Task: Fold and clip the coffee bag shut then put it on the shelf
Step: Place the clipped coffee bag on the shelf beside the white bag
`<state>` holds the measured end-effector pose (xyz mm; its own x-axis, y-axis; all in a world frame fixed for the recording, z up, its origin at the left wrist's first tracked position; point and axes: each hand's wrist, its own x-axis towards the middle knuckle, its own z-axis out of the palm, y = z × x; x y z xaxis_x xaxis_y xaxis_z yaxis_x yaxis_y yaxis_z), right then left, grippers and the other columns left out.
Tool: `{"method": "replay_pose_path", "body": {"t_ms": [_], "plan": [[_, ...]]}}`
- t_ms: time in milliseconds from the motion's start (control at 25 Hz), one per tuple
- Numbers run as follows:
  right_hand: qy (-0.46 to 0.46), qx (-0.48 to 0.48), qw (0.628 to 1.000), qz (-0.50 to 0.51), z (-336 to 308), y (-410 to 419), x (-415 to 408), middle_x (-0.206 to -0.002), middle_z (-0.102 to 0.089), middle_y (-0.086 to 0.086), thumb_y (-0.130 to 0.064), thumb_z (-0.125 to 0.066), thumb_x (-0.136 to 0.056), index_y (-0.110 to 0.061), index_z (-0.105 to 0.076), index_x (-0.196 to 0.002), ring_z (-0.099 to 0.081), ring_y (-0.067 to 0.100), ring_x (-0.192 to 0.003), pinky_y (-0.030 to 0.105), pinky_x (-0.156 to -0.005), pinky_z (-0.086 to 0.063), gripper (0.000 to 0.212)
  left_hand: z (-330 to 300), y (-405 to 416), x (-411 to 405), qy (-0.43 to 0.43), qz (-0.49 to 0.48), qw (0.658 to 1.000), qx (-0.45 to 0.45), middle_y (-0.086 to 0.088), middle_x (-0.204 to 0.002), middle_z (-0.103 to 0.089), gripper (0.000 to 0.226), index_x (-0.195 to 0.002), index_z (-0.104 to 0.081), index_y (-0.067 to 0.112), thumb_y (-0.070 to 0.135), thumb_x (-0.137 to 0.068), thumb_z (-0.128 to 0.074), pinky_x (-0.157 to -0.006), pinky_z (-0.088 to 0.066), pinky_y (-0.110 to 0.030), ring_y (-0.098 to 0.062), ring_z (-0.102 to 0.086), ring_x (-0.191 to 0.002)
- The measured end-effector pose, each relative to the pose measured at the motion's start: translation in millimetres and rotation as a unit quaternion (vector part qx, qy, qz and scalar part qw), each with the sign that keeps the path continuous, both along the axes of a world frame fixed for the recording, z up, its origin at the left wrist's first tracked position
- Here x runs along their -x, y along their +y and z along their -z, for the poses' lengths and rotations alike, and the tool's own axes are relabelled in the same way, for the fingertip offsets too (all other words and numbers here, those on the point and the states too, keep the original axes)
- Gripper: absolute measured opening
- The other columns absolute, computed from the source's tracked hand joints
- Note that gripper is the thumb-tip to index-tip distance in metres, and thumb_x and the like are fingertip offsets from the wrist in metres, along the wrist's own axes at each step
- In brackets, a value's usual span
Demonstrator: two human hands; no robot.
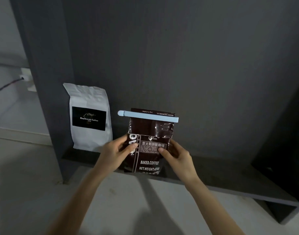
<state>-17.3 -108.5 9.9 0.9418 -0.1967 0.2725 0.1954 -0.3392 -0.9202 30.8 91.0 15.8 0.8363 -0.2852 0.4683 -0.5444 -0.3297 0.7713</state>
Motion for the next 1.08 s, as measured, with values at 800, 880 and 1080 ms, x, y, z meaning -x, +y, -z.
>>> {"method": "replay_pose_path", "body": {"t_ms": [800,880,1080], "plan": [[0.026,0.028,0.998,0.041,35,24,-76,-0.103,-0.067,-0.008,-0.031,-0.062,-0.08,-0.023,-0.05,-0.123,-0.057,-0.009,-0.085,-0.002,-0.069,-0.044,0.046,49,-7,-78,0.069,-0.07,0.994,0.053,0.018,-0.081,-0.057,0.029,-0.119,-0.052,0.016,0.021,-0.092,-0.045,-0.05,-0.043,-0.001,0.007,-0.055,-0.071],[0.03,0.033,0.998,0.038,35,24,-80,-0.11,-0.067,-0.003,-0.032,-0.061,-0.081,-0.021,-0.048,-0.124,-0.059,-0.002,-0.092,0.007,-0.075,-0.049,0.047,49,-9,-80,0.071,-0.078,0.993,0.06,0.016,-0.082,-0.059,0.029,-0.118,-0.053,0.017,0.024,-0.092,-0.044,-0.051,-0.044,-0.002,0.005,-0.056,-0.073],[0.045,0.032,0.997,0.061,34,27,-84,-0.115,-0.066,0.005,-0.035,-0.059,-0.082,-0.019,-0.046,-0.126,-0.062,0.014,-0.102,0.031,-0.089,-0.052,0.049,50,-14,-84,0.078,-0.095,0.989,0.079,0.013,-0.082,-0.059,0.03,-0.118,-0.054,0.015,0.024,-0.093,-0.042,-0.053,-0.043,-0.001,0.006,-0.054,-0.074]]}}
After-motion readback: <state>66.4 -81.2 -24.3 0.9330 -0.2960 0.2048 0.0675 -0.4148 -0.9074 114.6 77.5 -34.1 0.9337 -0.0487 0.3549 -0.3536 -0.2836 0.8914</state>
